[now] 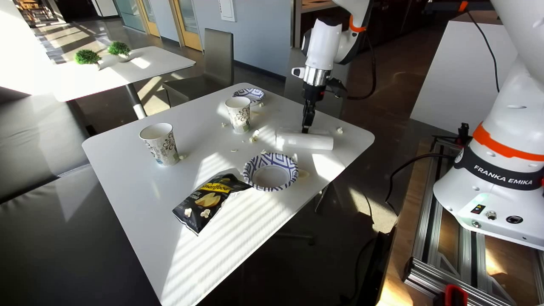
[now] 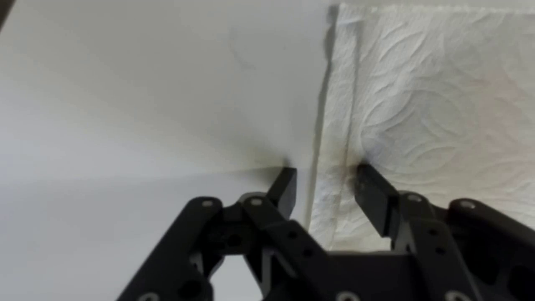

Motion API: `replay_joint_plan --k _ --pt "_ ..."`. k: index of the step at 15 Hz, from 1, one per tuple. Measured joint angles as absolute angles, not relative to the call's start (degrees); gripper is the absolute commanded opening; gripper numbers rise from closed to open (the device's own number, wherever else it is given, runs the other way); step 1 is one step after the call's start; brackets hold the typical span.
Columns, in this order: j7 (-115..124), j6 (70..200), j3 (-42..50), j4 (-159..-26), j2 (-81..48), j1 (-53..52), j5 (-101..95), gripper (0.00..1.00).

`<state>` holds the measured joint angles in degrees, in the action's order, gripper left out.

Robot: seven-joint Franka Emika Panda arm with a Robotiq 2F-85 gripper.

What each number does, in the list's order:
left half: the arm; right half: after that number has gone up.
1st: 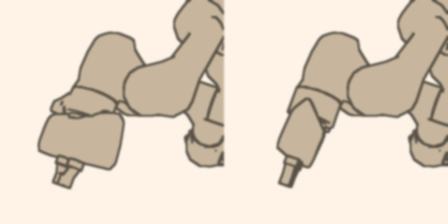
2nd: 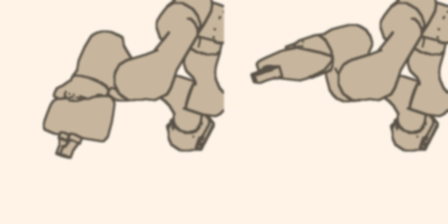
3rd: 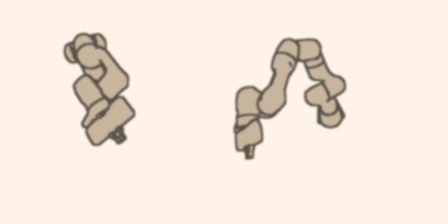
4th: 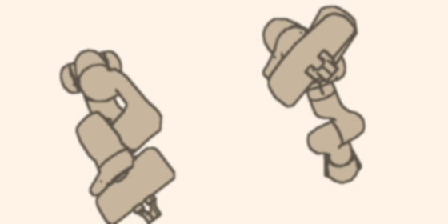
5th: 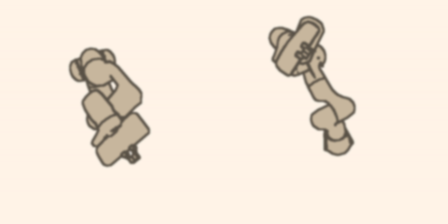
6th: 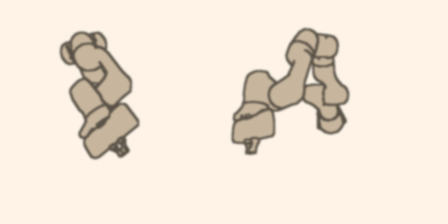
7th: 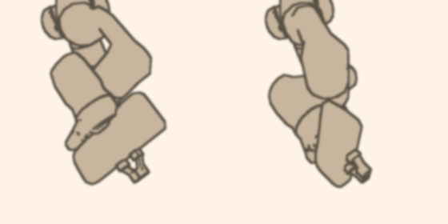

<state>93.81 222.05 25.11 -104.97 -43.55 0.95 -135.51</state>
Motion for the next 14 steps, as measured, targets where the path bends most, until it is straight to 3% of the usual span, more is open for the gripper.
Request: replay_joint_plan --k 3,4,5,6,9,13,14 --pt "92.65 222.38 24.44 -104.95 -43.98 0.55 -135.51 0.40" --pt "92.38 222.40 24.24 -104.95 -44.17 0.31 -135.51 0.33" --pt "92.11 222.41 24.07 -104.95 -44.37 0.00 -135.51 0.17" --pt "91.97 222.41 23.95 -104.95 -44.59 -0.37 -135.51 0.24" --pt "91.79 222.42 23.77 -104.95 -45.14 -1.52 -135.51 0.12" --pt "91.78 222.42 23.77 -104.95 -45.68 -2.57 -135.51 0.16" --pt "91.76 222.42 23.77 -104.95 -45.73 -2.67 -135.51 0.04"
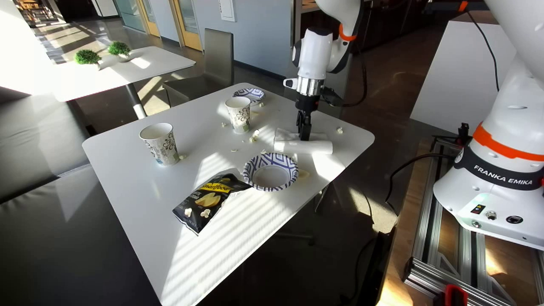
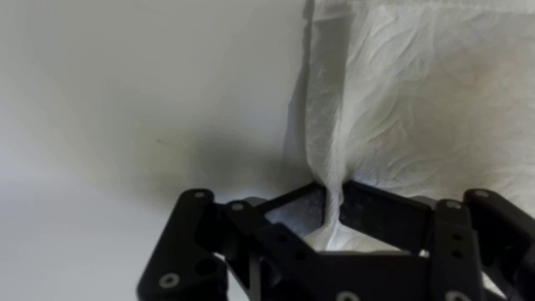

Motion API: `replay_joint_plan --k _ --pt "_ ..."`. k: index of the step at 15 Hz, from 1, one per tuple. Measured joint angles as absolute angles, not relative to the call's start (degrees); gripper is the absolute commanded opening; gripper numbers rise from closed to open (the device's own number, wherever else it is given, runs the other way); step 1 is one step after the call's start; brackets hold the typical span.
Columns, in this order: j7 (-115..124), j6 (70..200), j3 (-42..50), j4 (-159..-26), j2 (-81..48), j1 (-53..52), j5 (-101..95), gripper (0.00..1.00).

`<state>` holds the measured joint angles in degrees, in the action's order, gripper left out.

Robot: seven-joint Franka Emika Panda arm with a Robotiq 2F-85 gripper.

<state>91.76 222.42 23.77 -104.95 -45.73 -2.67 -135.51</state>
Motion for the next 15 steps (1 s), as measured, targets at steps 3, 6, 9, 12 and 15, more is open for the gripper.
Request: replay_joint_plan --k 3,6,9,12,15 --pt "91.59 222.42 23.78 -104.95 -45.77 -2.84 -135.51 0.00" --pt "91.55 222.44 23.84 -105.00 -45.78 -3.05 -135.51 0.00" --pt "91.55 222.62 24.23 -105.09 -45.79 -3.24 -135.54 0.00" --pt "91.59 223.92 25.55 -105.12 -45.54 -3.66 -135.85 0.00" --pt "91.89 225.22 27.35 -105.13 -44.25 -4.32 -136.82 0.00"
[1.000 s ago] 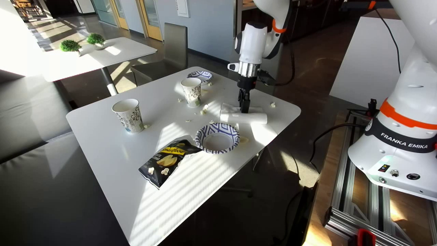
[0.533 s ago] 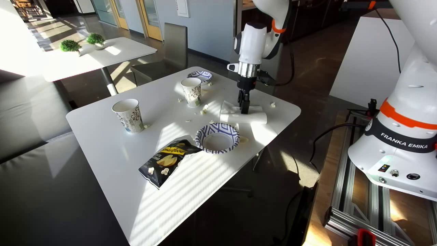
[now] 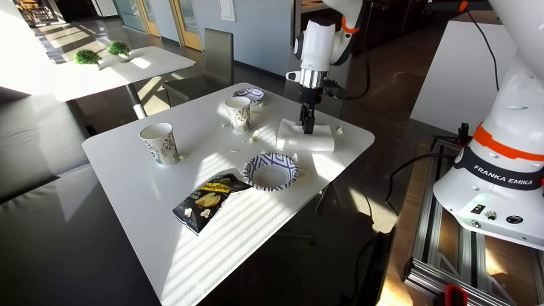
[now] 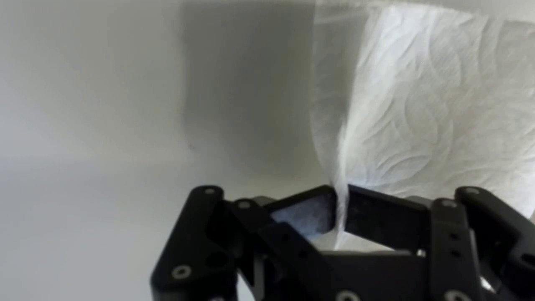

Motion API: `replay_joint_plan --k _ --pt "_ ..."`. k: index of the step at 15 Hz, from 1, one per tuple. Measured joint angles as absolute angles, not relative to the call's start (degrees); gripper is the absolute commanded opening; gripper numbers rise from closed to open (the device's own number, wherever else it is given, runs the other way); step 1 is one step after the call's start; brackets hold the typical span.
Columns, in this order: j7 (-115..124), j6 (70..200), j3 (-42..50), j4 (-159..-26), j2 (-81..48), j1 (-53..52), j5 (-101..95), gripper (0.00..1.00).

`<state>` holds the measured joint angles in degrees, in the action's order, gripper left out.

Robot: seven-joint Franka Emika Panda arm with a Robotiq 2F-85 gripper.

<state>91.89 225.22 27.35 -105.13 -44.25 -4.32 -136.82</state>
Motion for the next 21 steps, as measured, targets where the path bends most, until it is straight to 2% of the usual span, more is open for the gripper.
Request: replay_joint_plan --k 11,21 --pt "97.56 229.26 30.45 -104.43 -38.64 -6.58 -143.76 0.00" --pt "99.14 236.21 38.50 -99.32 -38.47 -12.01 -143.55 0.00"
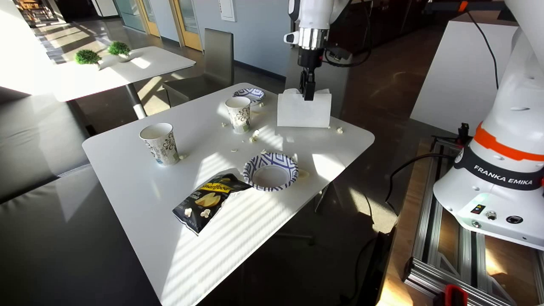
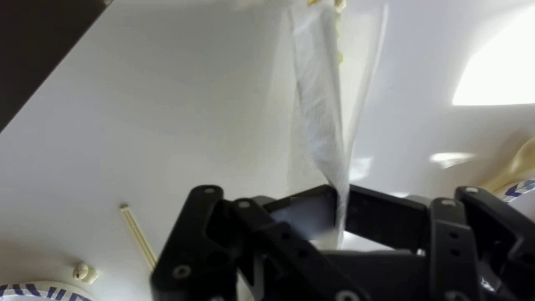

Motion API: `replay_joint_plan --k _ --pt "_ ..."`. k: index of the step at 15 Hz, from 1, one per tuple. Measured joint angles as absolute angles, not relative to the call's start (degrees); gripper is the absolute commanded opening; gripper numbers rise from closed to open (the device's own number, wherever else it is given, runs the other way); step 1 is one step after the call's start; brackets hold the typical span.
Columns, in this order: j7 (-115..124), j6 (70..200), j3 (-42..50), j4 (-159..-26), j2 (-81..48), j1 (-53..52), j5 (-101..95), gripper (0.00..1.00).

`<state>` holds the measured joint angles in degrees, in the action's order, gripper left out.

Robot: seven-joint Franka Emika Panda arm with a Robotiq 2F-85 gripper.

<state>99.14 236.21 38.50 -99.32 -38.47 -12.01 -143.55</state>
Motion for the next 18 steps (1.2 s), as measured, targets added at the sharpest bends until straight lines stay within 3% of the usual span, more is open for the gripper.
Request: replay_joint_plan --k 18 --pt "94.77 241.58 51.50 -95.95 -43.02 -26.58 -143.58 0.00"
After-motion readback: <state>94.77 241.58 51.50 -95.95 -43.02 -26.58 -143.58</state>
